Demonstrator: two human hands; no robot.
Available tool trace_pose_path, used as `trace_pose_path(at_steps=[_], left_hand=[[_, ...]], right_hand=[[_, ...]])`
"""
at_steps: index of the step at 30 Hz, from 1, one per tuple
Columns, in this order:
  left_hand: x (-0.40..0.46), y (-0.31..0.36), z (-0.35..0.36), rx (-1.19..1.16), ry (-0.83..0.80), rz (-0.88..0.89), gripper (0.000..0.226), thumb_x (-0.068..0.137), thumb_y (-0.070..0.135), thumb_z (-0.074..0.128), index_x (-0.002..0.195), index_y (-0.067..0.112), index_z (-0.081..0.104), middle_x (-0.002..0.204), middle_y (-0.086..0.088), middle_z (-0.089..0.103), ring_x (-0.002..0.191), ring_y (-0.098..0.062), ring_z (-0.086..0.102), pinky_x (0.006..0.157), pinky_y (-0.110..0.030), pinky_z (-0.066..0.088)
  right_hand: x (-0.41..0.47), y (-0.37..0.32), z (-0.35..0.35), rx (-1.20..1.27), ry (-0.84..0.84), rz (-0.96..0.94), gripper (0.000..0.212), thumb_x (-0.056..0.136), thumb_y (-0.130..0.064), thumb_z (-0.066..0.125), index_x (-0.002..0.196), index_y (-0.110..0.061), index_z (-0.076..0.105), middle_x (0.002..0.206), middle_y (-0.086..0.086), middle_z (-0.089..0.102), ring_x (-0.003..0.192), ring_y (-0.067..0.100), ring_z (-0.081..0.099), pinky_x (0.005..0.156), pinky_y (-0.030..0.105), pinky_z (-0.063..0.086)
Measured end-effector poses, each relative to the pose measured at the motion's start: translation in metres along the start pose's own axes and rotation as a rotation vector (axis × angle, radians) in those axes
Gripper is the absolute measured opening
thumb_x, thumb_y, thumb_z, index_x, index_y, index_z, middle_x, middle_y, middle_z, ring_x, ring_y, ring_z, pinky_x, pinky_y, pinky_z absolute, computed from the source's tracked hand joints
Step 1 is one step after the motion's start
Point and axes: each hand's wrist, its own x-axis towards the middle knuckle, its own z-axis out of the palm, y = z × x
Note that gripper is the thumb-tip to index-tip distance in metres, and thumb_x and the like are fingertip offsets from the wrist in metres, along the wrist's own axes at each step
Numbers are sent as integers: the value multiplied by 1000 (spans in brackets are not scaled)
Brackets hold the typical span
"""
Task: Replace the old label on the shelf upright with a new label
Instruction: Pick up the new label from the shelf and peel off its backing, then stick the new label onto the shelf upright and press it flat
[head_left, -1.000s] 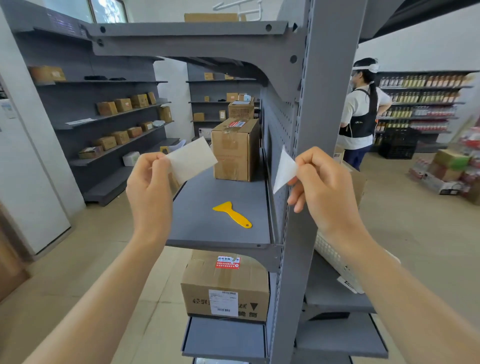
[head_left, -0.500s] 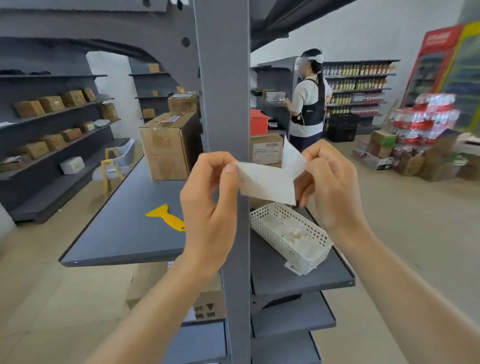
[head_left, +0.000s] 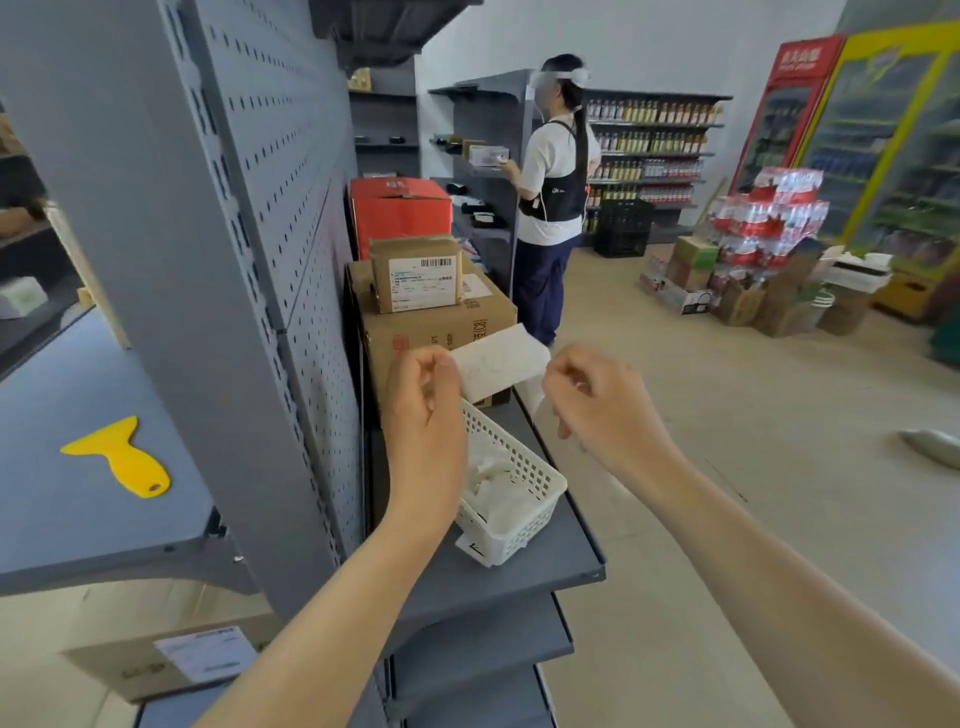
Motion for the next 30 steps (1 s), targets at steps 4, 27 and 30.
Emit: trace_pose_path(at_steps=[4,27,30], left_hand=[[12,-27,-2,64,65,-136,16,104,27,48,92,34,56,99,16,57,79,15,55,67,-7,43],[12,15,-19,190,92,201,12,106,29,44,103,29,56,106,20,48,102,-14,55,88,-32,51],[4,32,-28,261,55,500,13,105,20,48,105,22,61,102,18,47,101,-14,55,87,-33,50]], right_hand=[[21,34,32,-225,-147,53,16,83,-24,64,69,-22,70,66,3,71,59,11,56,57,20,44],[-11,-67,-6,57,-102,152,31,87,-45,72,72,-19,82,72,-7,80,52,10,69,63,23,50],[-21,-95,-15,249,11,143,37,88,-50,71,74,-17,82,73,-6,81,48,12,66,45,7,39]])
